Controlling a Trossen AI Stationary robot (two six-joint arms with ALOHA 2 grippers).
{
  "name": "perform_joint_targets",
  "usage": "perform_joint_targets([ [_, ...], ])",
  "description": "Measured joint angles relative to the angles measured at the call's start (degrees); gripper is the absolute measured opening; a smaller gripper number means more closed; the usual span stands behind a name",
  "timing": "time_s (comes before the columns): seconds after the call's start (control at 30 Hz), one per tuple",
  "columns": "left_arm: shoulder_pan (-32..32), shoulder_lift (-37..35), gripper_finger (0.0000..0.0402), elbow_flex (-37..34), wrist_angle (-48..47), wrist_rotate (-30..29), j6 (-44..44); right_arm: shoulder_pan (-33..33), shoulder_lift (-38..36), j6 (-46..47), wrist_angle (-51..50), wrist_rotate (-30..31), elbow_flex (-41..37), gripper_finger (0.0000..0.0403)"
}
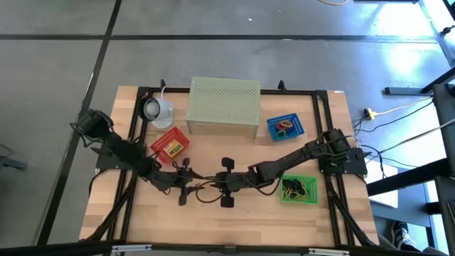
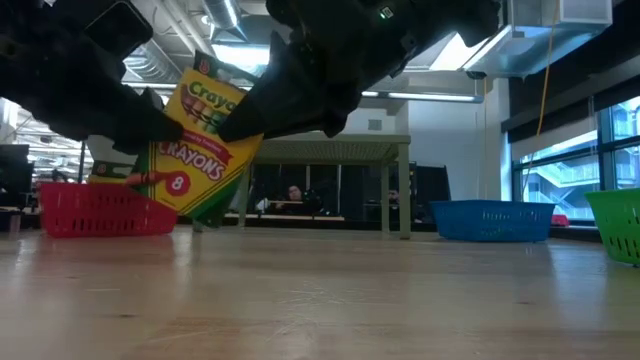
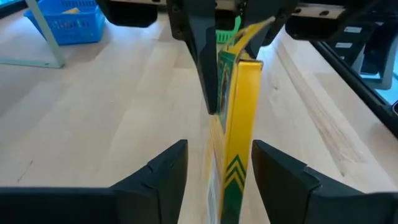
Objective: Pick & Place Office Desk Supplies
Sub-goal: Put the yellow crayon box into the red bin
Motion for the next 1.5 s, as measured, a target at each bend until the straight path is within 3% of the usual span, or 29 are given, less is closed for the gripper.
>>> perform_joint_targets([
  [0.17,0.0,1.71,0.0134,1.84,0.0,2.63,-2.26,0.0,0.0,-0.26,-0.02,-0.23,0.0,0.0045],
  [0.43,0.04,2.37,0.0026,3.44,-0.57,3.3,-3.16,0.33,0.02,-0.24,0.09,-0.87,0.0,0.0045],
  [0.63,-0.04,2.37,0.0028,3.57,-0.9,2.33,-6.56,0.23,0.02,0.73,0.31,-2.43,0.0,0.0052],
  [0.83,0.0,2.33,0.0031,3.77,-0.83,1.19,-8.7,0.16,0.02,1.8,-0.12,-2.45,0.0,0.0105],
  [1.03,0.0,2.33,0.0027,3.77,-0.53,0.44,-10.71,0.62,-6.0,3.79,-15.17,-5.02,-0.02,0.0169],
  [1.2,0.16,2.33,0.0027,3.72,1.25,-4.28,-10.29,1.3,-14.27,11.03,-29.62,0.62,-0.02,0.0184],
  [1.4,3.03,2.33,0.0028,3.68,13.83,-11.51,-4.43,6.52,-20.17,11.42,-36.1,15.35,0.02,0.0182],
  [1.5,5.6,2.3,0.0028,3.68,19.49,-13.25,-9.29,9.93,-20.72,10.59,-36.06,21.75,0.02,0.0175],
])
